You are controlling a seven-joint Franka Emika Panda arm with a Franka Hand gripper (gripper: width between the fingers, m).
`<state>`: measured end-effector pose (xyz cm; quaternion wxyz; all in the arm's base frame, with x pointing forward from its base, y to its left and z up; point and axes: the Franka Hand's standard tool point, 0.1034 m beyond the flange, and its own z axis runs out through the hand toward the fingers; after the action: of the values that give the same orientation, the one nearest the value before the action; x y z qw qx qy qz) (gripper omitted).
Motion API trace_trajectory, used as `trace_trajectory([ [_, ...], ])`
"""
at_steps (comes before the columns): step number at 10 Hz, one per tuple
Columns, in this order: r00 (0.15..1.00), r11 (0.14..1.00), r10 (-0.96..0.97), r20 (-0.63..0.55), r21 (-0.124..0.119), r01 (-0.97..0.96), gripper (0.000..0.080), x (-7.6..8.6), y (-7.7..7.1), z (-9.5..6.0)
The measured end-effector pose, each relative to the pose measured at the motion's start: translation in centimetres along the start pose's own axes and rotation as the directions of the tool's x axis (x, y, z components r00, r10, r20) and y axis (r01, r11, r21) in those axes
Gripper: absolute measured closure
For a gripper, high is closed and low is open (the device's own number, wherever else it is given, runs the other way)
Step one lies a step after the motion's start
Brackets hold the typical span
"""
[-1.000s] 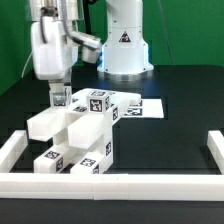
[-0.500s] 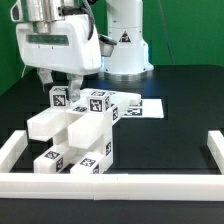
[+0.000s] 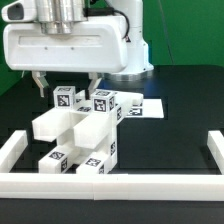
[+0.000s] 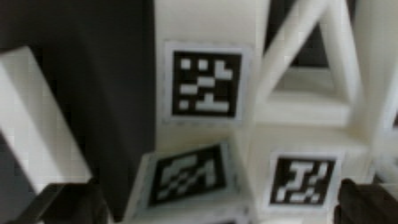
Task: Assemble chair
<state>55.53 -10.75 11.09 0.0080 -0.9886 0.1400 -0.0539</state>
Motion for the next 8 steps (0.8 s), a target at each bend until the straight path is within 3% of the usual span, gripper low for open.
trace_trajectory([
  [1, 1.000, 1.000, 0.030, 0.000, 0.000, -0.030, 0.0314, 0.00, 0.04, 0.00],
  [2, 0.999, 0.999, 0.043, 0.000, 0.000, -0.043, 0.0314, 0.00, 0.05, 0.00],
  [3, 0.992, 0.992, 0.127, 0.000, 0.000, -0.127, 0.0461, -0.01, 0.06, 0.03],
  [4, 0.979, 0.979, 0.205, 0.000, 0.000, -0.205, 0.0515, -0.01, 0.05, 0.03],
  [6, 0.934, 0.934, 0.358, 0.000, 0.000, -0.358, 0.0515, 0.02, -0.06, 0.05],
  [8, 0.795, 0.795, 0.607, -0.007, 0.000, -0.607, 0.0515, 0.30, -0.28, 0.10],
])
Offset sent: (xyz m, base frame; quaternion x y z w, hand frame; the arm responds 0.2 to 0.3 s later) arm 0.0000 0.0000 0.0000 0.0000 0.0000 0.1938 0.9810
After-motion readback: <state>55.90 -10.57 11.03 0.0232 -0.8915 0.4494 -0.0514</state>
